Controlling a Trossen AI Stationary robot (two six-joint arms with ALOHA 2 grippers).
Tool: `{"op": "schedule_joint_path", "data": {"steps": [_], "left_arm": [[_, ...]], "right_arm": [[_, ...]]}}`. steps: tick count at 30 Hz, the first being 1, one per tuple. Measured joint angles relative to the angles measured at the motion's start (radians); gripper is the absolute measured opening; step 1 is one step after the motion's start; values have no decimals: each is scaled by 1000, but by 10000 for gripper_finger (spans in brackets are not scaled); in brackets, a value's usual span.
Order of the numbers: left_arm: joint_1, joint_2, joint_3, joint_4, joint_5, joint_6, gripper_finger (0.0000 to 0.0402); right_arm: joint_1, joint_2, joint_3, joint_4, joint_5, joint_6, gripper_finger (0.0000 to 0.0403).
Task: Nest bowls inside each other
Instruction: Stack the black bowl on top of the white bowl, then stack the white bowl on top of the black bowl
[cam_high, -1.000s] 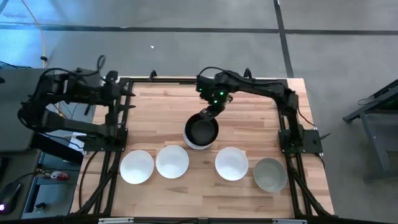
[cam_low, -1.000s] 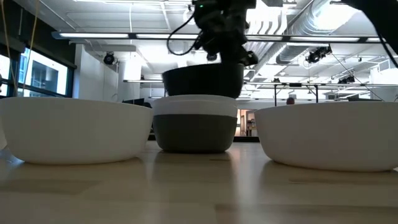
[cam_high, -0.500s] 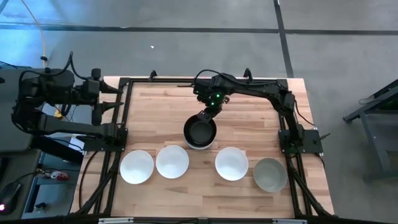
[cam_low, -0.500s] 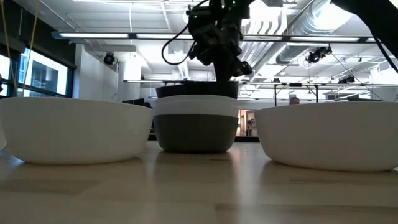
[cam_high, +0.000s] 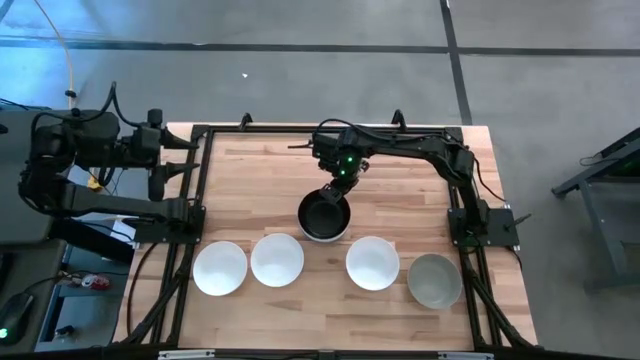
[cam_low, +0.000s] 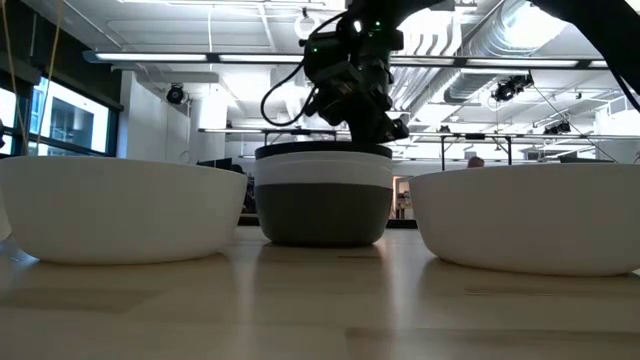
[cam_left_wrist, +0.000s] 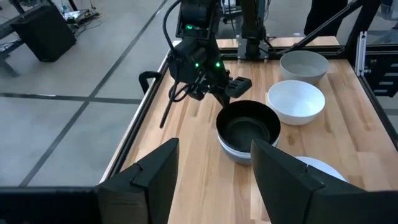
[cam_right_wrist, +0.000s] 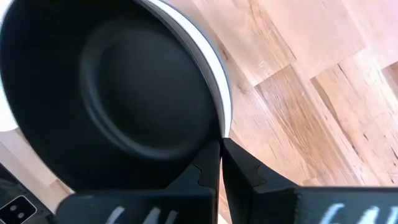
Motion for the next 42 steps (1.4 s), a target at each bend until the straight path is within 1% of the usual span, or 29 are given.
{"op": "schedule_joint_path", "data": {"steps": [13, 24, 27, 33, 36, 39, 42], "left_arm": [[0, 0, 0, 11, 0, 0, 188], [0, 0, 0, 11, 0, -3, 188], [0, 0, 0, 11, 1, -8, 188], [0, 0, 0, 11, 1, -10, 188], [0, 0, 0, 11, 1, -10, 188], [0, 0, 0, 9, 1, -10, 188], [0, -2, -25, 6, 3, -18, 188]], "right_arm": [[-2, 0, 0, -26, -9, 11, 0], [-2, 0, 0, -8, -27, 19, 4], [-1, 0, 0, 2, -58, 14, 24], [0, 0, 0, 4, -51, 17, 103], [-5, 0, 4, 0, -49, 14, 135], [-9, 0, 26, -10, -49, -6, 156], [-10, -1, 69, -26, -48, -34, 166]]}}
